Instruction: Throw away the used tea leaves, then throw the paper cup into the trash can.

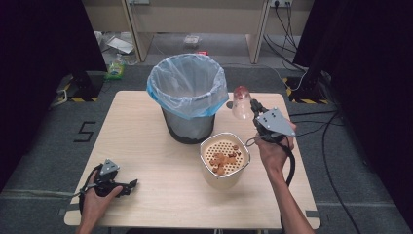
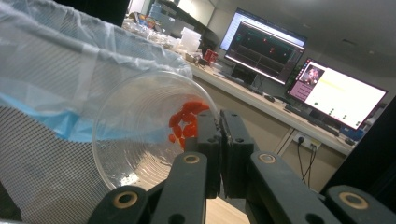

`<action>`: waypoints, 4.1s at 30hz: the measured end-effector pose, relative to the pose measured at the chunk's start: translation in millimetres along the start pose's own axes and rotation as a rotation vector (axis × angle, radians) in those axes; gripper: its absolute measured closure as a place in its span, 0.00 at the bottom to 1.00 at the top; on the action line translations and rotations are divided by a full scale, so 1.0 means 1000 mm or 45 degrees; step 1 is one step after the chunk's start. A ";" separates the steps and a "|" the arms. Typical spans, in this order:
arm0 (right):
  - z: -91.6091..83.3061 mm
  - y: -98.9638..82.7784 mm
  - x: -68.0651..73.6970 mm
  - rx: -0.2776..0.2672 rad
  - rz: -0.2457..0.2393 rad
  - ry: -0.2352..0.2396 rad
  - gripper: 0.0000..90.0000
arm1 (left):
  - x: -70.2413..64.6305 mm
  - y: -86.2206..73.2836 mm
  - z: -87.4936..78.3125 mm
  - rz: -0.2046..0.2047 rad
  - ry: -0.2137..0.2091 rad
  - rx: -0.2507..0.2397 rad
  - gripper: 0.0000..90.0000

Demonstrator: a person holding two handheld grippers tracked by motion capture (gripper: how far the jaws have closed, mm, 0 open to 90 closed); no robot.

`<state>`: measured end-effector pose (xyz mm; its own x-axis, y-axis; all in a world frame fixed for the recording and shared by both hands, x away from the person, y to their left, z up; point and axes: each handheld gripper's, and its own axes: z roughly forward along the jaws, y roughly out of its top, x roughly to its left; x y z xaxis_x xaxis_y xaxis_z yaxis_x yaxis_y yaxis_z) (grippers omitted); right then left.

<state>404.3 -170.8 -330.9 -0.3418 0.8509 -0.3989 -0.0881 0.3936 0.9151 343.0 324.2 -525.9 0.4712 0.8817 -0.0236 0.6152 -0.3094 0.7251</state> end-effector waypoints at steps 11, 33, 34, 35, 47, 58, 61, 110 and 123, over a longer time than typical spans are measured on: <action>0.008 0.028 -0.017 -0.027 0.016 -0.015 0.98 | 0.000 0.000 0.000 0.000 0.000 0.000 0.00; 0.059 0.105 -0.015 -0.048 -0.011 0.101 0.98 | 0.000 0.000 0.000 0.000 0.000 -0.002 0.00; 0.063 0.108 -0.012 -0.044 -0.019 0.112 0.98 | 0.000 0.000 0.000 0.000 0.000 -0.002 0.00; 0.067 0.110 -0.008 -0.043 -0.020 0.126 0.98 | 0.000 0.000 0.000 0.000 0.000 -0.002 0.00; 0.124 0.113 0.027 0.121 0.031 0.264 0.78 | 0.000 0.000 0.000 -0.001 0.000 -0.002 0.00; 0.107 0.100 0.004 0.220 0.146 0.282 0.55 | 0.000 0.000 0.000 0.002 -0.001 0.000 0.00; 0.096 0.088 -0.006 0.255 0.170 0.278 0.50 | 0.000 0.000 0.000 0.001 -0.001 -0.002 0.00; -0.046 -0.110 -0.004 0.585 0.291 0.223 0.36 | 0.000 -0.001 -0.001 0.004 -0.003 -0.001 0.00; -0.046 -0.155 0.017 0.740 0.310 0.304 0.32 | 0.000 -0.001 -0.001 0.006 -0.006 -0.002 0.00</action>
<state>369.5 -233.1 -477.4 -0.4913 0.8653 -0.0998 0.5128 0.3800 0.7699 342.2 325.0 -526.1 0.4770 0.8786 -0.0238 0.6119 -0.3125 0.7265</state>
